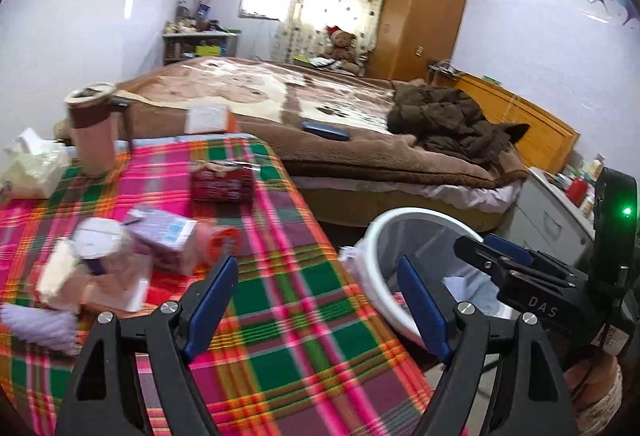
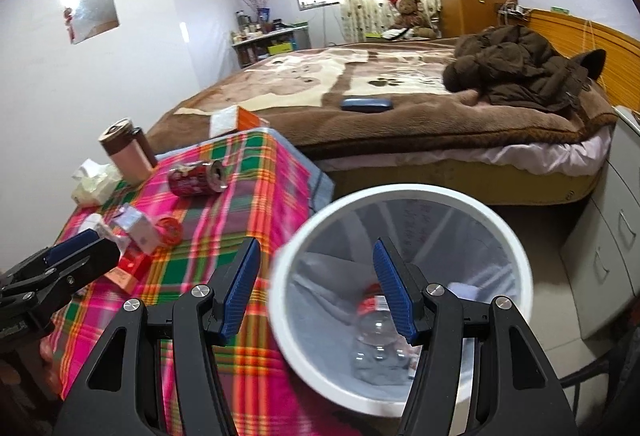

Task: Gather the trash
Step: 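Move both tools back over the table toward the red can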

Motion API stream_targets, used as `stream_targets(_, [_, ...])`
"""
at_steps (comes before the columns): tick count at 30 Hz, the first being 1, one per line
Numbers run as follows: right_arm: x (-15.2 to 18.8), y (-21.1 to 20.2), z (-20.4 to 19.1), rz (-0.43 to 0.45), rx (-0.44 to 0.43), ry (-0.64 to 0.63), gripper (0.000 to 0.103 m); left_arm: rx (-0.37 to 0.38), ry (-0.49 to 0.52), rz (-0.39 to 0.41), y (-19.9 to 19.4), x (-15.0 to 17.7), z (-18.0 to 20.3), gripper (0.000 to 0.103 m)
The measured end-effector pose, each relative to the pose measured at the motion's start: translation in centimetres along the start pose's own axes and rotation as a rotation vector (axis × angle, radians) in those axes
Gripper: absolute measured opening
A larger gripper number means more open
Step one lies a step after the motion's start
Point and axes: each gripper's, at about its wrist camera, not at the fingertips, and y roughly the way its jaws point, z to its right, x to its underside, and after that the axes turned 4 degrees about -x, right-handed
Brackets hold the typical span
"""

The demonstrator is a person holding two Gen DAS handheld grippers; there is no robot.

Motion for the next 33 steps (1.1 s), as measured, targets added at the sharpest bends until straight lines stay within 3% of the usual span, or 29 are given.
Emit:
stream_targets(12, [-0.3, 2.2, -4.7, -0.017, -0.099, -0.079, 0.060, -0.135, -0.086, 0.048, -3.0, 0.7, -6.9, 0.083])
stream_targets(18, [-0.6, 3.4, -6.7, -0.033, -0.144, -0.107, 0.060, -0.189, -0.113, 0.033, -3.0, 1.0, -9.6, 0.083])
stream_targets(24, [-1.0, 4.9, -8.4, -0.057, -0.162, -0.153, 0.060, -0.222, -0.148, 0.001, -1.8, 1.6, -11.7, 0.083])
stream_targets(33, [-2.4, 8.1, -9.0, -0.085, -0.166, -0.168, 0.060, -0.214, -0.178, -0.027, 0.7, 1.5, -13.4, 0.083])
